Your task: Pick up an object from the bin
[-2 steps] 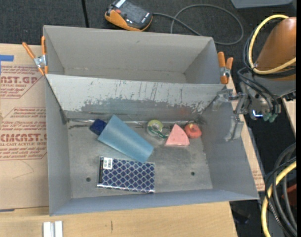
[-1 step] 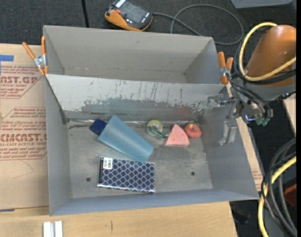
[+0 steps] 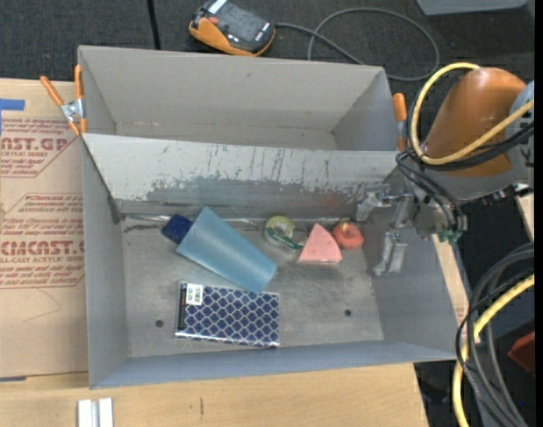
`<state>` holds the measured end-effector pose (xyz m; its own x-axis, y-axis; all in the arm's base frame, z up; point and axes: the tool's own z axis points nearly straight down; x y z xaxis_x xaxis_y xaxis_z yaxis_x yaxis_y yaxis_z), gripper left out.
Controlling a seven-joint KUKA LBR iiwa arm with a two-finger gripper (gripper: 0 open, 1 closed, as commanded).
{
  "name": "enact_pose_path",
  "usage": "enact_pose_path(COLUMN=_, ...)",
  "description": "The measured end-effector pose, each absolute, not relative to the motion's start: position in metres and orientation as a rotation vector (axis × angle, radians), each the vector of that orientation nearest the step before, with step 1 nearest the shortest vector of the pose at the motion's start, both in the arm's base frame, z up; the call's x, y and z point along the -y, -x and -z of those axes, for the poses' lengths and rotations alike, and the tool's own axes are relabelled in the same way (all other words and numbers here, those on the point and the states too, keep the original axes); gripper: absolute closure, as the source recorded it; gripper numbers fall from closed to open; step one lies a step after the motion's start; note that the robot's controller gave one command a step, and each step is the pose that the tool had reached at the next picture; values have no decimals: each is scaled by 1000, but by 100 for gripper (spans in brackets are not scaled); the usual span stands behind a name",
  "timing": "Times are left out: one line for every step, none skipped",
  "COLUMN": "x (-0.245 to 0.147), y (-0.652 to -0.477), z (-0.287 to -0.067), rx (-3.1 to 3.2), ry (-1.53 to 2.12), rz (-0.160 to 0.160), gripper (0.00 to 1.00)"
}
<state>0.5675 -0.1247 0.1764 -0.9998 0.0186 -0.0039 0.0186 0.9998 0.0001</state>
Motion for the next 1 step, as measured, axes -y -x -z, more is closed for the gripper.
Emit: enact_pose_path(x=112, y=-572, z=-145, rx=-3117, ry=-344, rz=-1, gripper=0)
